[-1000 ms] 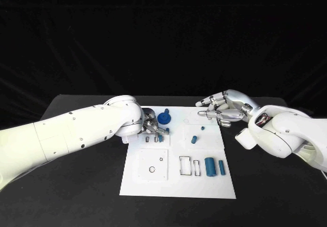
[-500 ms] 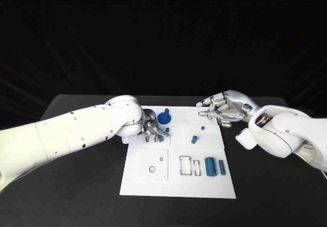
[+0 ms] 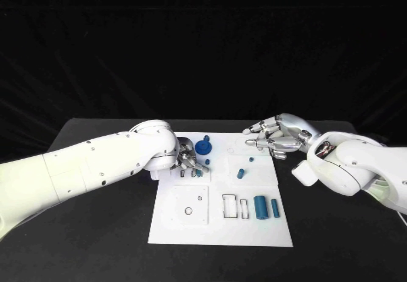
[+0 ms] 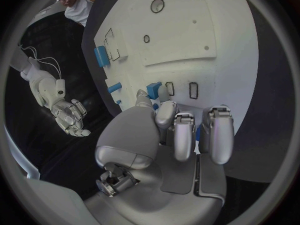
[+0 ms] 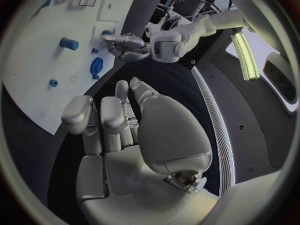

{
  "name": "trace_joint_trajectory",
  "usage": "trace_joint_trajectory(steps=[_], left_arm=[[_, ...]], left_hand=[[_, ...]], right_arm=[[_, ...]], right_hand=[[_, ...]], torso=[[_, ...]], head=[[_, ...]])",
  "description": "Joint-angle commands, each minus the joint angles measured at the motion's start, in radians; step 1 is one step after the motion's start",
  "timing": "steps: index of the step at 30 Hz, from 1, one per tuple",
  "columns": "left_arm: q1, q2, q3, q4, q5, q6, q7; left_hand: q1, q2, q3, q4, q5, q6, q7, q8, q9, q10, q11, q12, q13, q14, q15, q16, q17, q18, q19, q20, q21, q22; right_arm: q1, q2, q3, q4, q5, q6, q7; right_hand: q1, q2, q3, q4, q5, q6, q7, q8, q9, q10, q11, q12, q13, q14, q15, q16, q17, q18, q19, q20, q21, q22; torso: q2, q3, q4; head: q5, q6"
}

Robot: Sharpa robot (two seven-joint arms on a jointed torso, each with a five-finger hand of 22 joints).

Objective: Assemble the parts on the task board

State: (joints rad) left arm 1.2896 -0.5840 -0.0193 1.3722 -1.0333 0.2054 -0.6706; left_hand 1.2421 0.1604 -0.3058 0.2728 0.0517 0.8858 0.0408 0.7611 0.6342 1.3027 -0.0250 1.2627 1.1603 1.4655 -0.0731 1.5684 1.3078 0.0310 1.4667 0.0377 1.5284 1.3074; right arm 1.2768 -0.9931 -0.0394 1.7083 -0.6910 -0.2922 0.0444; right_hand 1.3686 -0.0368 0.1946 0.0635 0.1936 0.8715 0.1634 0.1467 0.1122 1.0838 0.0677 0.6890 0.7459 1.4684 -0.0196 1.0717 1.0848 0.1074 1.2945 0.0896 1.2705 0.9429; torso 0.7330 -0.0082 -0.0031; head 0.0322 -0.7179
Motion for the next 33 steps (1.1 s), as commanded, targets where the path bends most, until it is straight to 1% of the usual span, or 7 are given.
trace_joint_trajectory(steps=[1,9,15,19,24,29,33], left_arm=[[0.0,0.001,0.0,0.0,0.0,0.023,0.009],[0.0,-0.001,0.0,0.002,0.005,0.017,0.007],[0.0,-0.001,0.0,0.004,0.008,-0.002,0.005],[0.0,-0.003,0.0,0.005,0.019,-0.006,0.006],[0.0,-0.012,0.001,0.01,0.059,-0.009,0.008],[0.0,-0.028,0.001,0.022,0.076,-0.019,0.005],[0.0,-0.043,0.003,0.038,0.076,-0.029,0.001]], left_hand=[[0.008,-0.001,0.005,-0.001,-0.002,-0.007,-0.001,0.004,0.002,0.005,0.0,0.003,0.0,0.105,-0.007,0.002,0.263,-0.013,0.062,-0.006,0.001,0.185],[0.037,0.006,0.024,-0.009,-0.001,-0.012,-0.001,0.006,0.014,0.004,0.0,0.002,0.001,0.105,-0.007,0.002,0.263,-0.013,0.061,-0.006,0.001,0.185],[0.175,0.062,0.133,-0.076,-0.001,-0.036,-0.012,-0.007,0.027,-0.004,-0.01,-0.006,-0.003,0.105,-0.016,0.002,0.263,-0.011,0.059,-0.013,-0.002,0.182],[0.237,0.067,0.194,-0.109,0.0,-0.05,-0.012,-0.019,0.03,-0.011,-0.012,-0.014,-0.006,0.105,-0.018,0.002,0.263,-0.011,0.058,-0.016,-0.003,0.18],[0.256,0.055,0.242,-0.114,0.0,-0.054,-0.008,-0.028,0.035,-0.014,-0.008,-0.019,-0.008,0.105,-0.015,0.002,0.263,-0.01,0.054,-0.015,-0.007,0.175],[0.241,0.011,0.329,-0.091,-0.003,-0.052,-0.004,-0.034,0.051,-0.012,-0.005,-0.019,-0.005,0.105,-0.012,0.002,0.263,-0.008,0.051,-0.012,-0.011,0.169],[0.233,-0.007,0.364,-0.082,-0.002,-0.05,-0.004,-0.034,0.058,-0.01,-0.005,-0.017,-0.003,0.105,-0.012,0.002,0.263,-0.008,0.05,-0.012,-0.013,0.168]], right_arm=[[-0.001,0.002,-0.001,-0.001,-0.009,0.017,-0.003],[-0.001,0.004,-0.001,-0.006,-0.009,0.016,-0.004],[-0.002,0.011,-0.003,-0.021,-0.008,0.018,-0.007],[-0.002,0.015,-0.004,-0.028,-0.006,0.024,-0.011],[-0.004,0.023,-0.007,-0.044,0.004,0.032,-0.015],[-0.007,0.029,-0.011,-0.058,0.008,0.034,-0.021],[-0.008,0.031,-0.013,-0.066,0.007,0.033,-0.023]], right_hand=[[-0.006,-0.002,-0.002,0.006,0.006,-0.003,-0.001,0.005,0.001,-0.004,0.001,-0.003,-0.002,-0.003,0.007,-0.005,-0.001,0.013,-0.008,0.001,-0.006,-0.001],[-0.006,-0.002,-0.002,0.006,0.005,-0.004,0.0,0.006,0.002,-0.007,0.001,-0.004,-0.003,-0.005,0.007,-0.013,-0.008,0.015,-0.015,0.001,-0.015,-0.016],[-0.007,-0.002,-0.004,0.009,0.005,-0.006,0.001,0.01,0.002,-0.016,0.003,-0.006,-0.006,-0.013,0.008,-0.032,-0.022,0.02,-0.027,0.002,-0.03,-0.041],[-0.008,-0.002,-0.006,0.011,0.002,-0.009,0.001,0.012,0.003,-0.02,0.004,-0.006,-0.007,-0.016,0.009,-0.04,-0.029,0.021,-0.033,0.002,-0.036,-0.052],[-0.014,0.002,-0.01,0.019,-0.01,-0.016,0.003,0.016,0.004,-0.027,0.006,-0.003,-0.009,-0.022,0.011,-0.052,-0.037,0.024,-0.042,0.004,-0.049,-0.07],[-0.015,0.003,-0.011,0.021,-0.011,-0.018,0.003,0.017,0.004,-0.03,0.006,-0.002,-0.01,-0.025,0.012,-0.058,-0.041,0.025,-0.046,0.005,-0.054,-0.078],[-0.015,0.004,-0.011,0.021,-0.012,-0.018,0.003,0.018,0.004,-0.031,0.007,-0.002,-0.01,-0.026,0.012,-0.058,-0.042,0.026,-0.047,0.005,-0.055,-0.079]], torso=[[0.001,-0.0004,-0.0002],[0.001,-0.0004,-0.0001],[0.002,-0.0002,0.0],[0.001,0.0004,-0.0002],[0.0,0.0003,-0.0005],[0.001,0.0007,0.0022],[0.001,0.0005,0.0008]], head=[[0.001,-0.001],[-0.001,-0.003],[-0.002,-0.005],[-0.001,-0.008],[-0.002,-0.006],[-0.005,-0.009],[-0.001,-0.011]])
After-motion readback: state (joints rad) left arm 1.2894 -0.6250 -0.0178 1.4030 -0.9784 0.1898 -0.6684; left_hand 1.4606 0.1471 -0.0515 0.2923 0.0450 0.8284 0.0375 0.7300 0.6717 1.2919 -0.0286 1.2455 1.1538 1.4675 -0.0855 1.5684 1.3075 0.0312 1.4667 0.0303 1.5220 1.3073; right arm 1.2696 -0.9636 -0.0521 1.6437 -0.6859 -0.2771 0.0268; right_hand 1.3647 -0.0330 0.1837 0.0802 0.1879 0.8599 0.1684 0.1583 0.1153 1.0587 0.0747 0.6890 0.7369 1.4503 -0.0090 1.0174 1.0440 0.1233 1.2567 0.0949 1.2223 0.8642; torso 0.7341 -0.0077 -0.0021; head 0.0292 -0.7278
